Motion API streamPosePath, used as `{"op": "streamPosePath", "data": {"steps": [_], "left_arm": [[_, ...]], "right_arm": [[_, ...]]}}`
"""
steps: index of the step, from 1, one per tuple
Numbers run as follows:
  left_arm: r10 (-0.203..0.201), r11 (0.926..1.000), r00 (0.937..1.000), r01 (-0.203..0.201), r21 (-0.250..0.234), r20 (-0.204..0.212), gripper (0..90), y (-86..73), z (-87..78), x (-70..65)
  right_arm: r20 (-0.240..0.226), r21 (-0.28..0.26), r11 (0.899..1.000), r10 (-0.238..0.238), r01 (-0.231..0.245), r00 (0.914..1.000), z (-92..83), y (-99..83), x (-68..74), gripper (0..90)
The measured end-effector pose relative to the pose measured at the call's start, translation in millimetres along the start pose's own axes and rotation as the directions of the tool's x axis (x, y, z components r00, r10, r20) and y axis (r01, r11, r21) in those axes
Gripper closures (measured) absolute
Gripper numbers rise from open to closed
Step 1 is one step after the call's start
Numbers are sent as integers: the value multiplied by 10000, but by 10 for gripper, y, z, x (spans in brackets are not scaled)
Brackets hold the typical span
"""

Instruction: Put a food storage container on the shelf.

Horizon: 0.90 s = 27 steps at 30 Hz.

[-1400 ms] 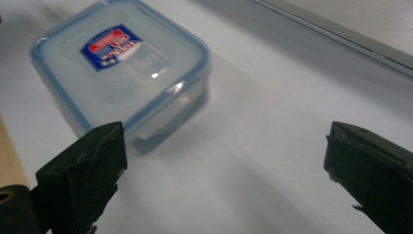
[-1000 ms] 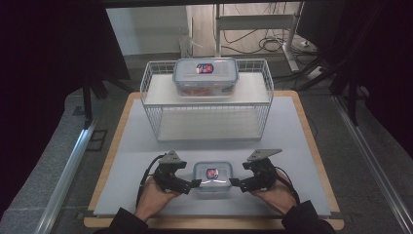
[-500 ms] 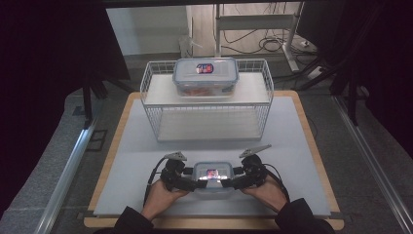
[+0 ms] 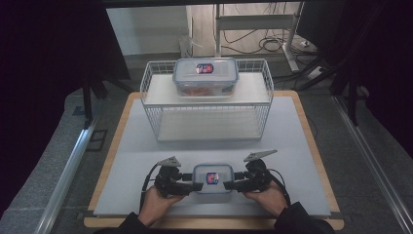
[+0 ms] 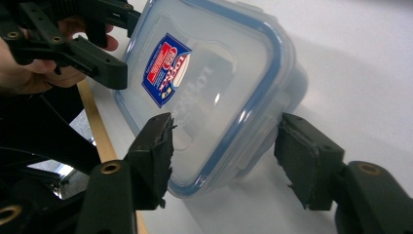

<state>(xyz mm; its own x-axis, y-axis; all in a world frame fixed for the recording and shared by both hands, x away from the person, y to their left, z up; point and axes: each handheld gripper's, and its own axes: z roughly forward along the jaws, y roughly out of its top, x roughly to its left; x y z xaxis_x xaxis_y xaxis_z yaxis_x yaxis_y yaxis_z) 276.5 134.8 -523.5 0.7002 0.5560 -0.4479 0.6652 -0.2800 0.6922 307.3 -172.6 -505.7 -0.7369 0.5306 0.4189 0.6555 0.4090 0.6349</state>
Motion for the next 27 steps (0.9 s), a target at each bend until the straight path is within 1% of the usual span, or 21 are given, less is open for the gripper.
{"op": "streamPosePath", "data": {"steps": [1,2,3,4,5,8,9,10,11,12,14,15,16,17,18,19,24,25,26,27], "left_arm": [[-6,9999,10000,8,-159,82,429,-14,-28,7],[-69,9995,9999,73,-315,145,459,-20,-45,15],[-69,9995,9999,73,-315,145,481,-20,-45,15],[-128,9990,9997,138,-434,225,493,-23,-57,23],[-124,9987,9996,136,-493,263,495,-22,-60,33],[-163,9984,9993,181,-528,332,500,-25,-64,43],[-232,9974,9987,263,-666,460,523,-31,-88,59],[-232,9974,9987,263,-666,460,547,-31,-88,59],[-274,9966,9979,318,-760,579,554,-34,-101,78],[-274,9966,9979,318,-760,579,554,-34,-101,78],[-353,9958,9974,404,-824,624,554,-36,-94,90],[-424,9953,9967,482,-840,689,553,-36,-92,99],[-424,9953,9967,482,-840,689,552,-36,-92,99],[-493,9947,9957,561,-863,790,552,-41,-95,113],[-563,9939,9948,640,-904,852,557,-44,-93,120],[-670,9928,9936,755,-934,911,557,-45,-89,131],[-853,9904,9913,953,-1000,1004,559,-43,-86,142],[-942,9847,9903,1077,-1371,1019,580,-38,-111,147],[-942,9847,9903,1077,-1371,1019,622,-38,-111,147],[-986,9776,9912,1131,-1773,883,682,1,-163,132]], "right_arm": [[-101,-134,9998,153,-154,9998,-22,-16,-11,457],[-265,-220,9992,331,-337,9991,-40,-25,-29,480],[-265,-220,9992,331,-337,9991,-40,-25,-29,480],[-644,-372,9974,585,-609,9962,-59,-48,-78,507],[-719,-396,9967,677,-707,9951,-61,-53,-87,509],[-788,-454,9959,742,-779,9941,-58,-60,-100,513],[-926,-445,9948,868,-912,9919,-68,-63,-108,529],[-1000,-486,9938,945,-997,9905,-72,-69,-116,538],[-1122,-543,9926,1018,-1084,9885,-76,-76,-126,543],[-1122,-543,9926,1018,-1084,9885,-76,-76,-126,543],[-1219,-615,9895,1230,-1312,9849,-74,-87,-144,545],[-1352,-682,9864,1393,-1495,9810,-72,-97,-156,552],[-1352,-682,9864,1393,-1495,9810,-72,-97,-156,552],[-1407,-688,9859,1420,-1527,9798,-76,-99,-160,567],[-1541,-757,9834,1521,-1651,9763,-83,-106,-173,572],[-1557,-763,9821,1588,-1722,9749,-84,-111,-176,572],[-1547,-751,9811,1654,-1785,9740,-84,-111,-176,572],[-1605,-802,9790,1731,-1877,9717,-86,-111,-178,578],[-1677,-846,9775,1772,-1933,9698,-87,-109,-177,581],[-1685,-870,9771,1776,-1941,9696,-93,-103,-170,582]]}}
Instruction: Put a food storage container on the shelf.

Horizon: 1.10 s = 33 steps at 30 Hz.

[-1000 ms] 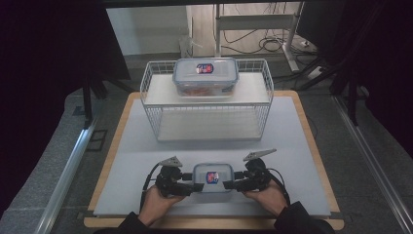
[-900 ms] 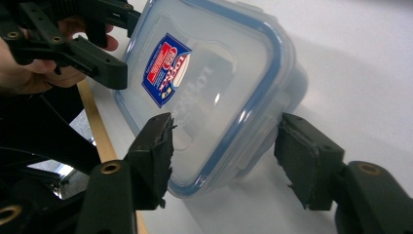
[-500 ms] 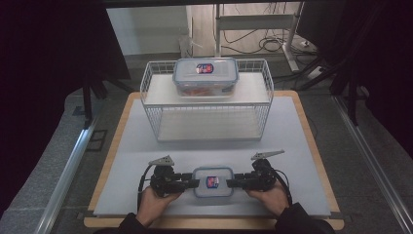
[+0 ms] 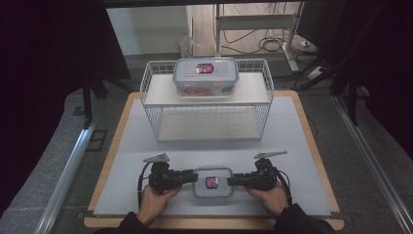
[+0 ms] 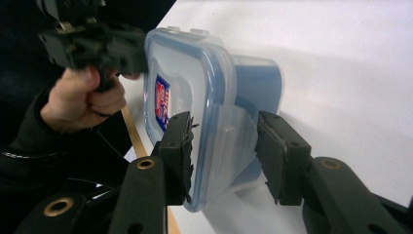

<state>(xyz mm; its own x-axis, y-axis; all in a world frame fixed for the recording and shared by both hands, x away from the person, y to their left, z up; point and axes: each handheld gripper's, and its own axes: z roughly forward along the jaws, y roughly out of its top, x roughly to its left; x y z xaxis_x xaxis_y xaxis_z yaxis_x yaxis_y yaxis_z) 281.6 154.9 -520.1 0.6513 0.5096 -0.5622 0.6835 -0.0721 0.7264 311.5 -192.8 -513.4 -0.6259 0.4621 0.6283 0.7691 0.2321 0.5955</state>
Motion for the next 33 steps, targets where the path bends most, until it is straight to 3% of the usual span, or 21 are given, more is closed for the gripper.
{"op": "streamPosePath", "data": {"steps": [2,4,7,10,13,16,20,25,26,30,33], "left_arm": [[203,9997,9997,-201,158,-134,678,19,6,-16],[0,9999,10000,0,123,-21,676,13,10,6],[1,9998,10000,0,214,-29,666,15,14,16],[-23,9985,10000,25,555,-36,602,-6,39,42],[-281,9959,9995,266,861,162,554,-59,58,69],[-278,9936,9992,245,1103,281,530,-94,63,71],[-556,9922,9965,482,1149,621,543,-120,76,93],[-606,9915,9967,538,1182,549,554,-111,69,79],[-890,9902,9943,820,1129,588,558,-112,67,85],[-1233,9886,9897,1161,961,722,566,-98,62,105],[-1125,9910,9908,1062,820,758,569,-50,44,86]], "right_arm": [[140,8,9999,-148,148,9998,0,5,24,583],[89,17,10000,-61,61,9999,1,3,12,583],[72,26,10000,-47,47,10000,2,8,11,584],[154,-6,9997,-251,251,9996,0,18,36,584],[62,-30,9999,-145,145,9999,1,14,13,584],[19,-23,9999,-102,103,9999,0,8,-1,584],[117,39,9999,-152,152,9998,6,2,-4,576],[146,43,9998,-175,174,9997,9,2,3,576],[169,45,9999,-120,120,9998,8,2,7,577],[241,-43,10000,-40,41,9997,-1,10,29,581],[153,-214,9998,11,-8,9999,-24,30,35,585]]}}
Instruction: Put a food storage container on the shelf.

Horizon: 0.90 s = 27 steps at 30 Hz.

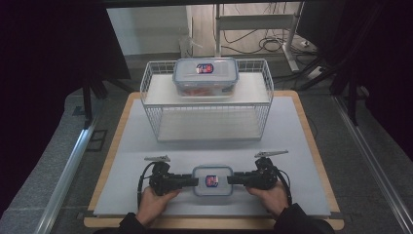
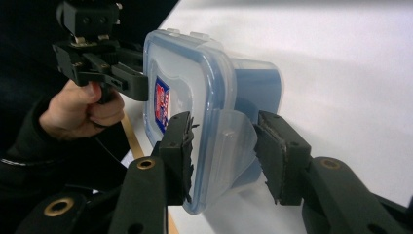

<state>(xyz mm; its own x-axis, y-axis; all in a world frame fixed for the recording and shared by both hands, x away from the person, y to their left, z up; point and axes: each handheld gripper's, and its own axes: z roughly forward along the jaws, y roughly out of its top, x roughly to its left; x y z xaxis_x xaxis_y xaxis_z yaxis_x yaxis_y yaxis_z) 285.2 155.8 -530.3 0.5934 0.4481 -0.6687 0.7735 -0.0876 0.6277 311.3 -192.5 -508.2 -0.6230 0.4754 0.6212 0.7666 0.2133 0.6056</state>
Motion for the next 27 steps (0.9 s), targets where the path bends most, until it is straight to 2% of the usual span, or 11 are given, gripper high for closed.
{"op": "streamPosePath", "data": {"steps": [4,12,15,18,19,20,21,27], "left_arm": [[330,9995,9994,-330,-2,-63,570,94,-43,-66],[814,9967,9964,-816,-57,-249,571,325,-154,-187],[1066,9940,9938,-1073,-212,-298,571,463,-217,-235],[1155,9929,9928,-1163,-266,-310,570,543,-252,-260],[1223,9918,9919,-1234,-345,-334,570,627,-289,-289],[1223,9918,9919,-1234,-345,-334,570,627,-289,-289],[1294,9905,9909,-1310,-426,-384,570,712,-324,-323],[1544,9855,9867,-1575,-627,-516,571,970,-438,-423]], "right_arm": [[-111,-280,9994,-196,192,9997,-73,90,51,587],[-323,-474,9983,-358,342,9988,-141,265,103,589],[-334,-551,9970,-565,546,9978,-189,439,165,590],[-321,-560,9967,-604,586,9977,-213,515,198,590],[-307,-598,9960,-680,661,9972,-240,605,234,590],[-307,-598,9960,-680,661,9972,-240,605,234,590],[-290,-661,9948,-795,774,9964,-267,697,268,589],[-151,-948,9893,-1130,1111,9935,-352,974,381,587]]}}
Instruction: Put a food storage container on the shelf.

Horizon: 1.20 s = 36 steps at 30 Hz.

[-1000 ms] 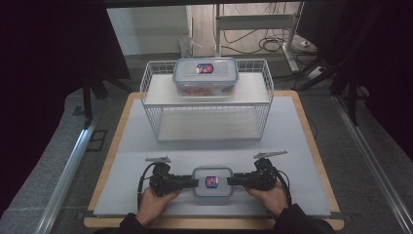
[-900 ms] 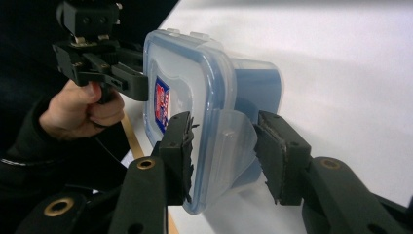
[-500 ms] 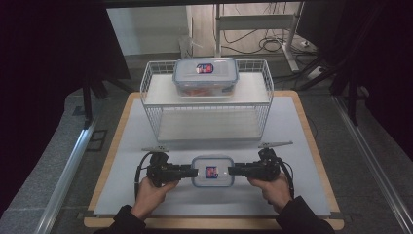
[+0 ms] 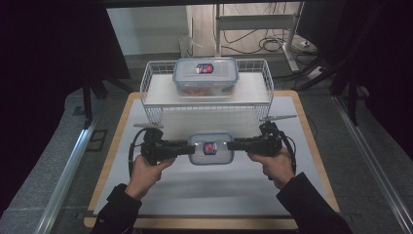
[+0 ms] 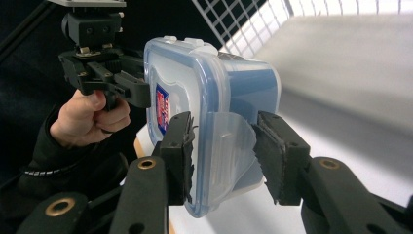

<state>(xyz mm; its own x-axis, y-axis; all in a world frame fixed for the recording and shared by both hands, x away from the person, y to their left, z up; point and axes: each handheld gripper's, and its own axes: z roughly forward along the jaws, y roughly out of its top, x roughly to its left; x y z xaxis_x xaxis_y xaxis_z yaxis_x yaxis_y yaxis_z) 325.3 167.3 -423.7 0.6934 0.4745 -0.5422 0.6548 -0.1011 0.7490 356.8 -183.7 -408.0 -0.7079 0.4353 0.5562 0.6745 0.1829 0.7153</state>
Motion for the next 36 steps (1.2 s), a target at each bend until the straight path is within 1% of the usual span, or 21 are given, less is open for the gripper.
{"op": "streamPosePath", "data": {"steps": [1,5,6,7,11,12,13,14,18,19,20,22,24,25,26,27,31,32,33,35,36], "left_arm": [[0,10000,10000,0,0,0,571,0,0,0],[54,9999,10000,-54,-138,-4,571,174,-63,-32],[97,9997,10000,-98,-204,-15,571,254,-91,-43],[97,9997,10000,-98,-204,-15,571,254,-91,-43],[149,9995,9999,-151,-285,-52,571,414,-144,-58],[176,9994,9998,-178,-300,-84,571,503,-174,-68],[176,9994,9998,-178,-300,-84,571,503,-174,-68],[238,9991,9996,-242,-341,-120,571,596,-207,-77],[311,9986,9993,-319,-413,-186,572,788,-272,-86],[311,9986,9993,-319,-413,-186,572,788,-272,-86],[315,9986,9993,-322,-428,-181,572,836,-285,-83],[319,9983,9992,-329,-488,-224,572,966,-318,-78],[309,9982,9992,-321,-505,-238,572,1004,-326,-77],[310,9980,9992,-322,-538,-233,572,1041,-335,-74],[297,9978,9993,-309,-589,-211,572,1113,-350,-64],[297,9978,9993,-309,-589,-211,573,1113,-350,-64],[260,9969,9995,-272,-735,-179,573,1243,-383,-48],[249,9966,9995,-262,-785,-179,573,1306,-402,-42],[249,9966,9995,-262,-785,-179,573,1306,-402,-42],[208,9961,9996,-222,-854,-170,574,1369,-418,-36],[209,9959,9996,-224,-874,-179,574,1402,-427,-33]], "right_arm": [[0,0,10000,0,0,10000,0,0,0,587],[61,-243,9995,-214,216,9998,-48,233,72,586],[63,-291,9993,-240,242,9997,-56,275,83,586],[63,-291,9993,-240,242,9997,-56,275,83,586],[59,-387,9988,-293,295,9996,-82,432,118,586],[56,-475,9983,-346,348,9994,-91,509,129,586],[47,-506,9981,-336,338,9994,-98,549,137,586],[34,-562,9978,-337,339,9994,-103,588,144,586],[-5,-695,9970,-349,348,9994,-118,746,171,586],[-4,-746,9966,-364,363,9993,-120,784,177,586],[-4,-746,9966,-364,363,9993,-120,784,177,586],[-9,-860,9957,-354,352,9994,-128,900,186,586],[-10,-933,9950,-372,369,9993,-133,974,185,586],[-10,-933,9950,-372,369,9993,-133,974,185,586],[12,-976,9945,-394,393,9992,-142,1043,190,586],[24,-1010,9941,-403,403,9992,-146,1078,194,586],[62,-1061,9933,-463,466,9989,-156,1181,209,586],[79,-1114,9926,-480,486,9988,-161,1251,218,585],[79,-1114,9926,-480,486,9988,-161,1251,218,585],[102,-1183,9918,-472,480,9988,-168,1362,230,584],[102,-1183,9918,-472,480,9988,-168,1362,230,584]]}}
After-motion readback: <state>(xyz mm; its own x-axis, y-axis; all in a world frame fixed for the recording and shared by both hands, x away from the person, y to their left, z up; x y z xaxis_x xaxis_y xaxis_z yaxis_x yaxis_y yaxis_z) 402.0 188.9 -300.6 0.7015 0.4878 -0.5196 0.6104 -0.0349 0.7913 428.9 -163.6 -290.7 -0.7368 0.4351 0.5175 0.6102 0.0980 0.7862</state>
